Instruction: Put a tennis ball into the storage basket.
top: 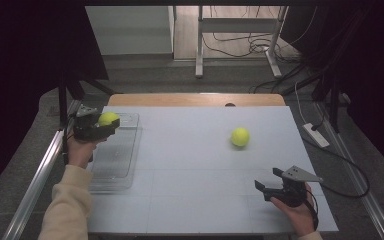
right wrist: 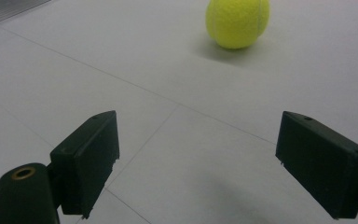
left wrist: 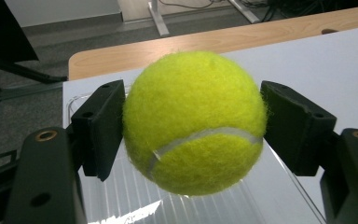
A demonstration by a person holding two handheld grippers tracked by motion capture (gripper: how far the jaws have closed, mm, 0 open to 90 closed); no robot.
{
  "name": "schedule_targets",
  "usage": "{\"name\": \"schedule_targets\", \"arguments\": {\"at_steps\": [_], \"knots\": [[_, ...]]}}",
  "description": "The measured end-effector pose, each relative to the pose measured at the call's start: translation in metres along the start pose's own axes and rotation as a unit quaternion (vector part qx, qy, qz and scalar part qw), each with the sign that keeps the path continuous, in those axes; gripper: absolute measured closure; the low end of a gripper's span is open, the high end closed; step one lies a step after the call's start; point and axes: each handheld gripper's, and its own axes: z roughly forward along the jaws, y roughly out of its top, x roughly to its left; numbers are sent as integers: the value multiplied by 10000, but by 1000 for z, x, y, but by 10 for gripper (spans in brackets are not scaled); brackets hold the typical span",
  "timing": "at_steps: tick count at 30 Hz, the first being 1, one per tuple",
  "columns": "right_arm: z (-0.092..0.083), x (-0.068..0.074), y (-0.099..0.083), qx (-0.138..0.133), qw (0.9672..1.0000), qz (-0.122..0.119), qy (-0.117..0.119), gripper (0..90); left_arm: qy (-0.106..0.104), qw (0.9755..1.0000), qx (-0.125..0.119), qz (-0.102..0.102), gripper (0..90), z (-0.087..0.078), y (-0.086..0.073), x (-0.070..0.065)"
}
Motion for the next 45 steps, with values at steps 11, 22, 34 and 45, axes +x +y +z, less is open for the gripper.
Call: {"name": "schedule_targets", "arguments": {"at_steps": [11, 22, 34, 45], "knots": [[0, 0, 0, 16, 10000, 12, -13, 135, 60, 9998, 161, -76, 265, 9, 3, 5], [1, 0, 0, 25, 10000, 16, -11, 136, 143, 9987, 463, -124, 266, 25, 2, 10], [1, 0, -1, 24, 10000, 27, -19, 139, 256, 9973, 673, -168, 265, 37, -1, 13], [1, 0, -1, 36, 10000, 25, -33, 139, 428, 9943, 973, -124, 265, 50, -5, 15]]}}
